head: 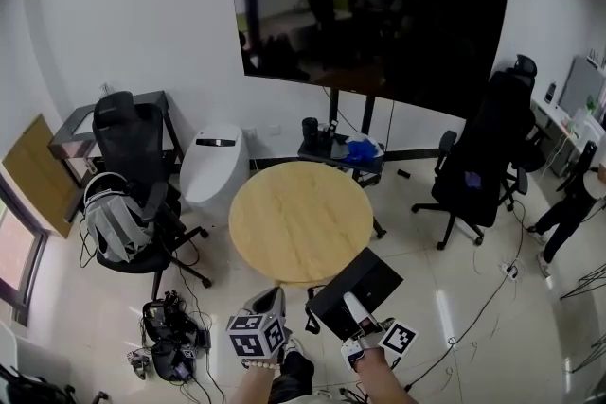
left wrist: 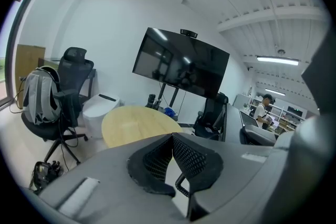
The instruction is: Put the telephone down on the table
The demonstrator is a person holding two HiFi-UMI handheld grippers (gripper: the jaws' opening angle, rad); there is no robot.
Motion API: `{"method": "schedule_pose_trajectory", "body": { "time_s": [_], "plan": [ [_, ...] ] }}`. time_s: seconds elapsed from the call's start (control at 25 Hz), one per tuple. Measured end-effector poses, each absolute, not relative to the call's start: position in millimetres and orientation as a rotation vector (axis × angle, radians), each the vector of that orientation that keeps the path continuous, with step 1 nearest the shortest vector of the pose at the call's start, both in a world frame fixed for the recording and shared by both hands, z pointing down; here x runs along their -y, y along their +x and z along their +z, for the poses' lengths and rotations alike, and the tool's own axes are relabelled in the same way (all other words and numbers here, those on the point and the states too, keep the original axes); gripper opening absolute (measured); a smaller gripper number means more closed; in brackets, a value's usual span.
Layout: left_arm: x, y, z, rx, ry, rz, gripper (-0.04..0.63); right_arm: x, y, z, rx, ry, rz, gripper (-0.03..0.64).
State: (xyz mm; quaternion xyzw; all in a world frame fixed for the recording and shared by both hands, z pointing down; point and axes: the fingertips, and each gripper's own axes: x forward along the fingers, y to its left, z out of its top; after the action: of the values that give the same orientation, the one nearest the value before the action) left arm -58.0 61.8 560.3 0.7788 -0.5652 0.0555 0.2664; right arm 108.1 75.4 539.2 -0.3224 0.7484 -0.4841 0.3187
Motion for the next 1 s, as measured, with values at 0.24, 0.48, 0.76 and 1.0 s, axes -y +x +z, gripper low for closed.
{"method": "schedule_pose_trajectory", "body": {
  "time_s": [0.24, 0.48, 0.76, 1.0],
  "plan": [
    [6.5, -71.2, 558.2, 1.511, 2.101, 0.146, -0.009, -11.9, 94.1, 535.1, -1.988, -0.843, -1.263, 0.167],
    [61.7, -91.8, 559.4, 1.502, 2.086, 0.144, -0.009, 40.2, 76.2, 531.0, -1.985, -0.832, -1.270, 0.167],
    [111.0, -109.6, 562.0, 1.485, 2.079, 0.151, -0.009, 86.6, 56.1, 533.2, -1.995, -0.835, -1.289, 0.167],
    [133.7, -119.4, 560.3, 1.480, 2.081, 0.148, -0.009, 107.5, 46.6, 534.8, -2.027, -0.831, -1.295, 0.167]
  ]
}}
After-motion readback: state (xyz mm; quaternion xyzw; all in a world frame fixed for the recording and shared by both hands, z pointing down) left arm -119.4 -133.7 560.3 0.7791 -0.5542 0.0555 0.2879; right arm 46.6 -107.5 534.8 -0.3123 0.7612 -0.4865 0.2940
